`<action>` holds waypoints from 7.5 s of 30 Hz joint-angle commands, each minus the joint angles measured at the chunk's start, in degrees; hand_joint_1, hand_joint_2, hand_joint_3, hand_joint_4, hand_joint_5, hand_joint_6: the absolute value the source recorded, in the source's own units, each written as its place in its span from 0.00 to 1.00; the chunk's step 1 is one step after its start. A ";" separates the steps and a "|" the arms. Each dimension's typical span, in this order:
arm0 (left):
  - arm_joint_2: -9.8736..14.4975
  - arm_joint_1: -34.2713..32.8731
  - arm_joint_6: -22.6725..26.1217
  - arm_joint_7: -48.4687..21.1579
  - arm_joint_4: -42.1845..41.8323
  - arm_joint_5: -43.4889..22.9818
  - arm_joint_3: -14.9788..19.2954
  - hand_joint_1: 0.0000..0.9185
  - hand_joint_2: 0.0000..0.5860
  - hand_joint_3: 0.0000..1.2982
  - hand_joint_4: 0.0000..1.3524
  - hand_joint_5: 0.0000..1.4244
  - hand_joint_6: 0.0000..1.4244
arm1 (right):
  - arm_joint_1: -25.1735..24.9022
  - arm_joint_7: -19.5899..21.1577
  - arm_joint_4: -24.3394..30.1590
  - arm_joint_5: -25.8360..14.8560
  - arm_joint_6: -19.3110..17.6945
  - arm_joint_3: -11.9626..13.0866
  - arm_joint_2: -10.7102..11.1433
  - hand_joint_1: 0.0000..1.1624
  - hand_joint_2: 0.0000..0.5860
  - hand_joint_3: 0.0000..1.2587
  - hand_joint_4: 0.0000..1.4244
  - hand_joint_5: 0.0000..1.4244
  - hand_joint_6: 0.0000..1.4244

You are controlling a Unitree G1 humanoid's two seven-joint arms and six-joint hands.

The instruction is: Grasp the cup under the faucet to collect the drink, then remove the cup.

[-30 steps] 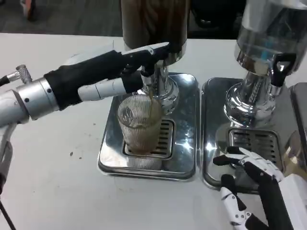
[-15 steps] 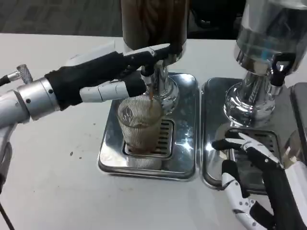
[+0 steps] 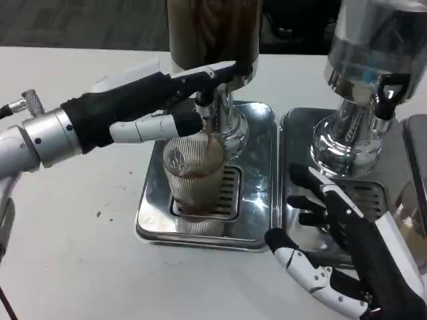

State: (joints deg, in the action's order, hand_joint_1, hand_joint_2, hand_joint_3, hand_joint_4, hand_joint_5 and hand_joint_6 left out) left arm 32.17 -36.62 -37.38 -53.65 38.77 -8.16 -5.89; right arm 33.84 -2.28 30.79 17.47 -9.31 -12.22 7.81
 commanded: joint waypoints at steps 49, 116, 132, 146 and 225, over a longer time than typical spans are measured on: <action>1.91 3.00 1.71 -0.03 0.11 2.99 -0.74 0.00 0.03 0.06 0.00 0.00 0.00 | -24.86 -2.74 -19.16 -1.88 7.69 -2.04 -1.76 0.52 0.43 0.03 0.02 0.06 0.11; 0.88 4.37 3.29 -0.23 -2.37 -2.33 3.25 0.00 0.05 0.09 0.01 0.02 0.00 | -45.71 -2.56 -47.96 -5.94 -0.64 -1.66 -6.92 0.50 0.47 0.04 0.03 0.06 0.11; -1.30 3.77 6.57 -3.63 -6.68 -8.77 8.09 0.00 0.08 0.12 0.04 0.05 0.02 | -44.79 -1.45 -48.24 -4.91 -1.22 -1.85 -6.76 0.50 0.47 0.05 0.03 0.06 0.10; -1.29 6.00 10.05 -3.43 -16.29 -13.80 12.31 0.00 0.10 0.15 0.07 0.08 0.04 | -44.36 -1.24 -48.30 -5.30 -1.68 -1.74 -6.89 0.50 0.47 0.05 0.03 0.05 0.10; 1.72 28.08 9.29 3.82 -7.82 -8.49 21.49 0.03 0.20 0.25 0.18 0.20 0.14 | -50.71 7.34 -66.34 2.50 -11.57 -5.01 -10.64 0.51 0.28 0.00 0.00 0.00 0.01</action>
State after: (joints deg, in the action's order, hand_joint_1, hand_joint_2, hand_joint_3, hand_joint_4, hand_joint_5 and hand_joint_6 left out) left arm 32.87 -9.36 -28.10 -50.28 30.83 -17.39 15.56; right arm -15.48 4.24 -34.30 19.06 -21.33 -16.51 -1.95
